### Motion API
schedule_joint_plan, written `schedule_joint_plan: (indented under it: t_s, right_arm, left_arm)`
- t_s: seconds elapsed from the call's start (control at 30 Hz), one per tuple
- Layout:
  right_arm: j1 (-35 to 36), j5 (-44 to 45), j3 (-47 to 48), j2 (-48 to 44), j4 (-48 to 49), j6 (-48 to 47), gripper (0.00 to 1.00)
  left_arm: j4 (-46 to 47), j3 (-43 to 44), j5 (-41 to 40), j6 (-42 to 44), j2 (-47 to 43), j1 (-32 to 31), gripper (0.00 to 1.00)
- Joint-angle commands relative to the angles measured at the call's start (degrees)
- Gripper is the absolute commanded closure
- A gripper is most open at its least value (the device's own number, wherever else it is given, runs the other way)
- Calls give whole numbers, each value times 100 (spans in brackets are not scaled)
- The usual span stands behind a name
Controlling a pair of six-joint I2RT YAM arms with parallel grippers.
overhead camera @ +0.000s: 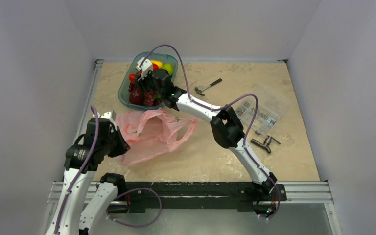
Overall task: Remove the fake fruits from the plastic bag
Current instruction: Place the fake fruit in the bin.
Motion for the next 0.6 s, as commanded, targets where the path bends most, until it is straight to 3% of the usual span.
schedule_joint_plan:
  t_s: [0.0, 0.33, 0.43, 0.57]
  right_arm:
    - [-64, 327, 817, 207, -45, -119, 86]
    - [-107, 160, 1058, 454, -231, -303, 26]
    - [-107, 162, 1059, 363, -366, -363, 14]
    - [-105, 227, 878, 24, -531, -375, 8]
  left_arm:
    - [215, -15, 60, 9, -46, -30, 100]
    - [214, -18, 65, 12, 24, -30, 100]
    - [220, -12, 60, 5, 14, -30, 100]
    - [186, 14, 74, 23, 16, -30, 98]
